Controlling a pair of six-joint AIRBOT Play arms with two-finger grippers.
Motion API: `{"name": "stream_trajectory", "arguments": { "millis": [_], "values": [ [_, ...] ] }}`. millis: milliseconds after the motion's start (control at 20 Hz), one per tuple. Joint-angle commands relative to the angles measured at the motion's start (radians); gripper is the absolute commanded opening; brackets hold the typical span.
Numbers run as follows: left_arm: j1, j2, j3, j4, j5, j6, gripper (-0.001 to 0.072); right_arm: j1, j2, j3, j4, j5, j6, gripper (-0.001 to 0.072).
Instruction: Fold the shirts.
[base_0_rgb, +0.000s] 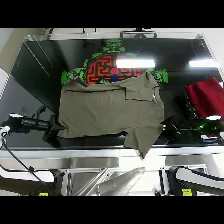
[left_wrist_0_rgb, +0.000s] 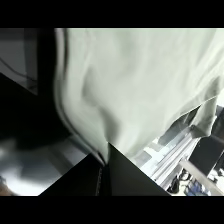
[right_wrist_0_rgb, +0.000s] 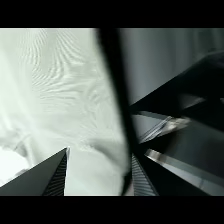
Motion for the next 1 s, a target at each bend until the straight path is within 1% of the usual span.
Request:
{"name": "stream_trajectory", "arguments": {
  "millis": [0,50,100,150,200,250,300,350,450,550,650,750,850,950],
  "values": [
    [-0.002,0.074,0.005,-0.012,0.01,-0.02,0.0001,0.065,-0.036,-0.001,0.022,-0.027,-0.025,0.0456],
    [-0.002,0.093,0.005,-0.012,0.019,-0.027,0.0001,0.072,-0.036,-0.001,0.058,-0.027,-0.044,0.0452],
    [-0.002,0.106,0.005,-0.012,0.024,-0.029,0.0001,0.072,-0.036,0.0,0.102,-0.026,-0.068,0.0382],
    [-0.001,0.114,0.005,-0.012,0.023,-0.03,0.0001,0.072,-0.036,0.002,0.143,-0.03,-0.097,0.0281],
    [-0.002,0.116,0.005,-0.012,0.019,-0.031,0.0001,0.072,-0.036,0.006,0.157,-0.039,-0.1,0.0281],
    [-0.001,0.115,-0.002,-0.012,0.017,-0.032,0.0001,0.072,-0.036,0.013,0.156,-0.043,-0.1,0.0203],
    [-0.001,0.115,-0.016,-0.012,0.02,-0.032,0.0002,0.071,-0.036,0.016,0.156,-0.041,-0.098,0.0052],
    [-0.001,0.115,-0.035,-0.013,0.026,-0.031,0.0002,0.072,-0.036,0.019,0.157,-0.034,-0.1,0.0023],
    [0.0,0.116,-0.045,-0.032,0.012,-0.031,0.0002,0.07,-0.032,0.048,0.171,0.023,-0.099,0.0021],
    [-0.001,0.142,-0.005,-0.111,-0.075,-0.027,0.0002,0.069,0.0,0.121,0.235,0.145,-0.099,0.0021],
    [-0.01,0.221,0.058,-0.264,-0.2,-0.024,0.0002,0.069,0.084,0.224,0.363,0.275,-0.1,0.0021],
    [-0.032,0.352,0.145,-0.43,-0.303,-0.016,0.0002,0.055,0.22,0.35,0.514,0.348,-0.099,0.0021],
    [-0.037,0.504,0.27,-0.597,-0.32,-0.014,0.0003,0.008,0.393,0.484,0.647,0.33,-0.1,0.0022],
    [-0.006,0.637,0.425,-0.769,-0.321,-0.003,0.0026,-0.064,0.573,0.597,0.736,0.234,-0.141,0.0022]
  ]
}}
